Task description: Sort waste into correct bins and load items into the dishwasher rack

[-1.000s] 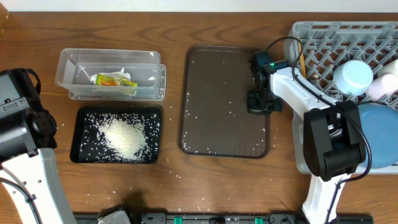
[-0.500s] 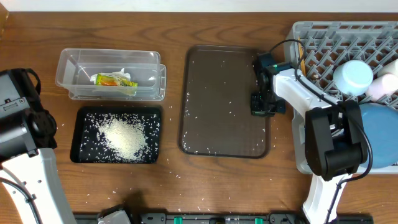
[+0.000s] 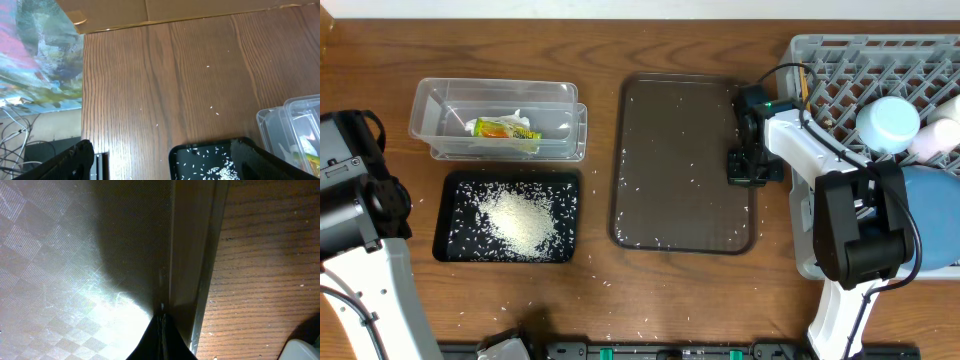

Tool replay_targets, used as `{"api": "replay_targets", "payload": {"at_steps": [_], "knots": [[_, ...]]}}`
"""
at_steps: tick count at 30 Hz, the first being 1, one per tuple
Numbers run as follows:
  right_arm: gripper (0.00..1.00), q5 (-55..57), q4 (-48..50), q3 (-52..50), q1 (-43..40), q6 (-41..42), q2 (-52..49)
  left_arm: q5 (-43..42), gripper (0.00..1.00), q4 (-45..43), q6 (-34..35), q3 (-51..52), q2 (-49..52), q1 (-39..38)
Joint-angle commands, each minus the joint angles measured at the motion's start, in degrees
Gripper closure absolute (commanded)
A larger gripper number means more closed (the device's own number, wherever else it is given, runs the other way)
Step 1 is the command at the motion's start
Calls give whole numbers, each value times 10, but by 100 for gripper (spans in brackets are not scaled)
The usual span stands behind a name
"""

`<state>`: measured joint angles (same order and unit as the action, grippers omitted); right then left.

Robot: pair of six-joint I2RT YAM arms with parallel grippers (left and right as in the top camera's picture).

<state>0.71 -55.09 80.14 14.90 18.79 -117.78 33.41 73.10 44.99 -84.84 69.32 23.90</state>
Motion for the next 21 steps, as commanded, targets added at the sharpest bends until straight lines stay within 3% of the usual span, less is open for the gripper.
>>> {"api": "replay_targets", "payload": {"at_steps": [1,7,21], "knots": [[99,16,5,-9,-8,-23,-5,11,10,2,-2,-1,0,3],[99,17,25,-9,-11,-65,-5,11,9,2,-2,-1,0,3],[99,-32,-3,12,-14,-67,11,11,9,2,-2,-1,0,3]]}}
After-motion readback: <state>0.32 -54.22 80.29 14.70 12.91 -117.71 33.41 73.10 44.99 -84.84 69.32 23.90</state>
